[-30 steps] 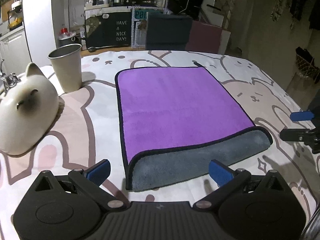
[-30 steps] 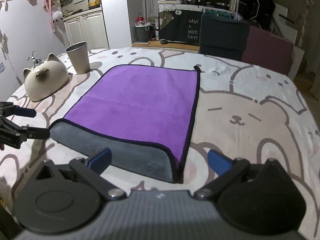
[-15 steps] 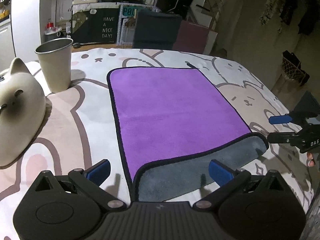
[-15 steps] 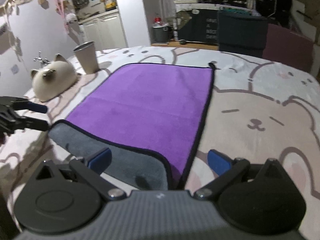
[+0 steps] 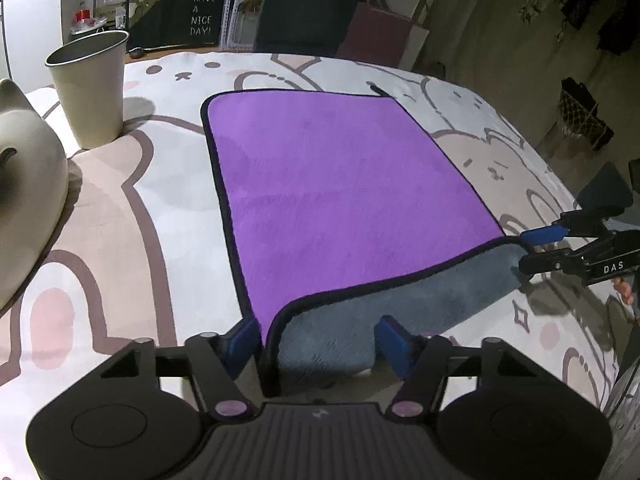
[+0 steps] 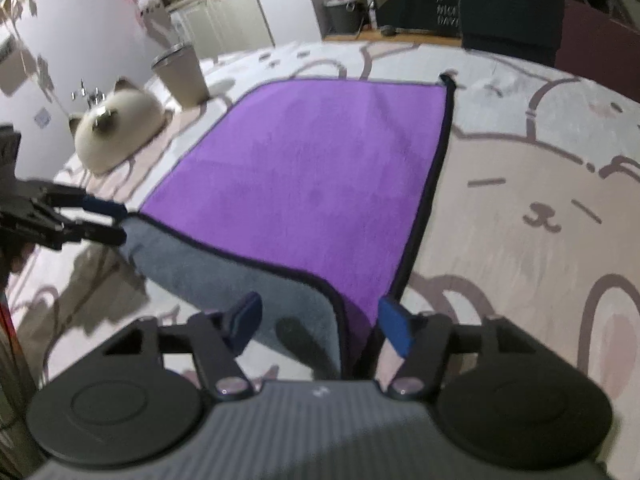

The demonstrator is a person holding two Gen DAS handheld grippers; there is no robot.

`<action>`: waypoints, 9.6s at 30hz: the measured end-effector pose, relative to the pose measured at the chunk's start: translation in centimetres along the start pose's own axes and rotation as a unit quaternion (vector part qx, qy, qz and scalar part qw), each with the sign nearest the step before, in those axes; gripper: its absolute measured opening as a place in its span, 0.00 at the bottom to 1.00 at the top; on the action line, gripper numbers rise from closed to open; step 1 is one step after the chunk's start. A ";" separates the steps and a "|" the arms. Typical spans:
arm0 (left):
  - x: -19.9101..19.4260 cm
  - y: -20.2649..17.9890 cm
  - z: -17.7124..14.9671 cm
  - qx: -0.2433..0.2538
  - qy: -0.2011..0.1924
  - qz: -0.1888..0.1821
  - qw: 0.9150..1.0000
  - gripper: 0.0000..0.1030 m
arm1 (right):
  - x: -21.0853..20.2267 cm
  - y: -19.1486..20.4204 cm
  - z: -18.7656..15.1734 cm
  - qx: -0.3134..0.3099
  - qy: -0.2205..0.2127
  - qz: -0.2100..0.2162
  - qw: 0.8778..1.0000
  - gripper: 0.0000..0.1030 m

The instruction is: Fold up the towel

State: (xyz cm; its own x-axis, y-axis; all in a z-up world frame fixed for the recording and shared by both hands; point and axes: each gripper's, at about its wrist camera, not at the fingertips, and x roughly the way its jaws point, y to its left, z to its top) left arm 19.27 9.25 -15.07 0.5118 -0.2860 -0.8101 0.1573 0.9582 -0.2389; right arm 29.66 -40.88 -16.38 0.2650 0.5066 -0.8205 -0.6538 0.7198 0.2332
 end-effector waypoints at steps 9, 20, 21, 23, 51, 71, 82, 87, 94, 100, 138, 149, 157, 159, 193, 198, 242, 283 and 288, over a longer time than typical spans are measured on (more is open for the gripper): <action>-0.2 1.6 -0.1 -0.038 0.005 0.004 0.999 0.41 | 0.9 0.3 0.1 0.000 0.018 0.005 1.000 0.51; 0.6 1.6 0.0 -0.040 0.018 0.017 0.999 0.18 | 1.0 0.3 -0.2 -0.002 0.021 0.013 1.000 0.37; 0.6 1.6 0.0 -0.041 0.018 0.018 0.999 0.15 | 0.9 0.4 -0.2 -0.004 0.021 0.014 1.000 0.36; 0.5 1.7 0.0 -0.044 0.022 0.017 0.999 0.13 | 0.9 0.4 -0.2 -0.008 0.022 0.012 1.000 0.27; -1.7 0.0 2.6 -0.009 -0.041 0.071 0.997 0.04 | -0.7 0.5 1.5 -0.012 -0.061 -0.049 0.997 0.05; -0.7 0.1 8.4 -0.001 -0.115 0.123 0.986 0.05 | 1.8 -1.7 7.3 -0.004 -0.128 -0.096 0.987 0.05; 3.2 1.8 11.9 0.012 -0.107 0.139 0.984 0.05 | 4.0 -3.8 9.6 0.007 -0.131 -0.102 0.986 0.05; 4.8 2.4 13.6 0.014 -0.108 0.145 0.983 0.05 | 4.7 -4.7 11.0 0.009 -0.132 -0.105 0.986 0.05; 7.0 3.4 16.3 0.014 -0.102 0.160 0.982 0.05 | 6.0 -5.8 13.5 0.014 -0.140 -0.110 0.984 0.05; 8.2 4.0 18.3 0.016 -0.099 0.166 0.981 0.05 | 7.1 -6.6 15.3 0.019 -0.140 -0.116 0.983 0.05; 11.9 6.1 22.1 -0.001 -0.061 0.171 0.983 0.09 | 10.0 -7.9 18.7 0.029 -0.111 -0.152 0.982 0.07; 11.2 4.7 21.5 0.004 -0.063 0.159 0.985 0.75 | 9.4 -7.1 18.7 0.027 -0.113 -0.141 0.983 0.64; 10.0 3.9 20.9 -0.012 -0.071 0.150 0.986 0.99 | 8.1 -6.4 17.8 0.042 -0.129 -0.141 0.981 0.98; 9.6 3.5 20.8 -0.012 -0.070 0.150 0.986 1.00 | 7.5 -6.5 17.5 0.056 -0.128 -0.134 0.981 1.00; -2.9 -2.4 15.7 -0.026 -0.110 0.141 0.984 1.00 | -5.2 0.6 12.2 0.052 -0.170 -0.118 0.977 1.00; -5.3 -4.3 14.2 -0.012 -0.118 0.144 0.982 1.00 | -7.4 2.2 10.8 0.042 -0.181 -0.115 0.976 1.00; -16.5 -12.6 1.4 0.031 -0.169 0.111 0.979 1.00 | -17.1 9.9 -0.4 0.017 -0.221 -0.116 0.968 1.00; -21.6 -16.7 -5.5 0.026 -0.163 0.112 0.980 1.00 | -20.6 14.2 -6.1 0.011 -0.208 -0.102 0.973 1.00; -21.7 -16.8 -5.8 0.028 -0.163 0.113 0.980 1.00 | -20.9 14.4 -6.3 0.008 -0.212 -0.096 0.973 1.00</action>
State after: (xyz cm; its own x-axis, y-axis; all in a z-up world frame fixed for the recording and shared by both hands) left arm 0.67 -0.63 3.40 0.7799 -0.0615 -0.6228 0.0499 0.9981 -0.0360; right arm 10.25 -44.11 0.86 0.6514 0.5099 -0.5619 -0.5533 0.8260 0.1082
